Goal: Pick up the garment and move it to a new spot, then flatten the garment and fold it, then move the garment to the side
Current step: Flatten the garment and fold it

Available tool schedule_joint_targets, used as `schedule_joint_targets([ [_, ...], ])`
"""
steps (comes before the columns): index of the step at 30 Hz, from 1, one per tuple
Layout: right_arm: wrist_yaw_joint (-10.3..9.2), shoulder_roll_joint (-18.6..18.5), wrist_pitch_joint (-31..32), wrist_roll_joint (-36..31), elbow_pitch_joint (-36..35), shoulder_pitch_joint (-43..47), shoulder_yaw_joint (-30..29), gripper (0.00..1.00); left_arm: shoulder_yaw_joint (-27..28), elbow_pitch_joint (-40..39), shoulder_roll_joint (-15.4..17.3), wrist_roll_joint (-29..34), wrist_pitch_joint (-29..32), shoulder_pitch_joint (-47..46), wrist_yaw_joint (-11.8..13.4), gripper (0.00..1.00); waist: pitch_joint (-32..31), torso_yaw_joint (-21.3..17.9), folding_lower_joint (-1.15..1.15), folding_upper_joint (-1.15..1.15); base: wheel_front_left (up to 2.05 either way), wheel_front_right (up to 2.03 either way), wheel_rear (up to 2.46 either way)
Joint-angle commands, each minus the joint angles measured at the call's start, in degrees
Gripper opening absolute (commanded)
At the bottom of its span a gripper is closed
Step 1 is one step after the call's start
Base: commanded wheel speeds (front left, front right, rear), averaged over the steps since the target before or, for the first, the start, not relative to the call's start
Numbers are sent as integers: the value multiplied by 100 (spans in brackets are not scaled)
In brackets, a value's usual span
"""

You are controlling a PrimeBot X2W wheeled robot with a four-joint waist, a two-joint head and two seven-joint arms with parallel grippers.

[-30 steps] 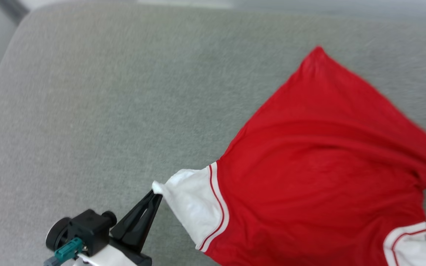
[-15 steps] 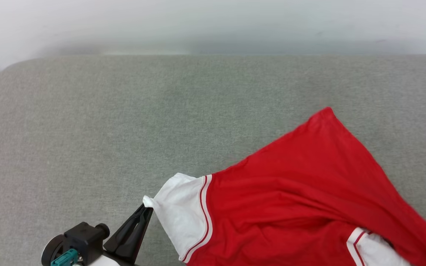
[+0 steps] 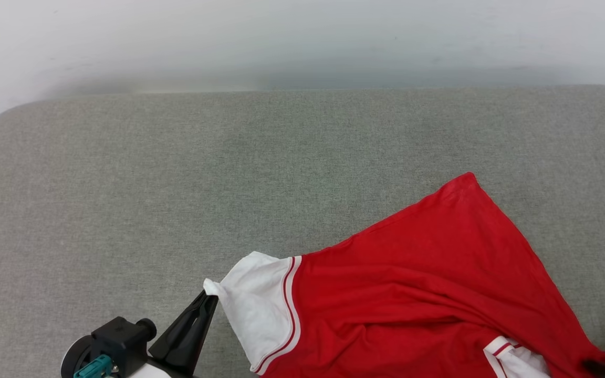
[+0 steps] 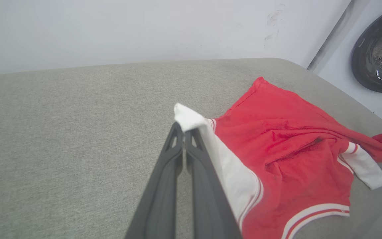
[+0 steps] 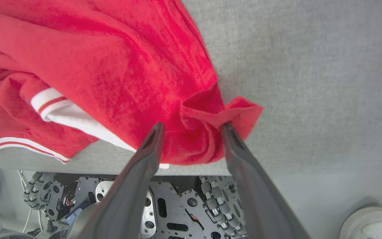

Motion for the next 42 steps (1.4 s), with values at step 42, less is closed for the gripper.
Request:
schedule_joint_targets([
  [42, -2, -974, 528, -1007, 1709, -3619, 1469, 100, -592, -568, -621, 581, 184, -1330, -234, 0, 2122, 1874, 1, 0, 0, 0, 0],
])
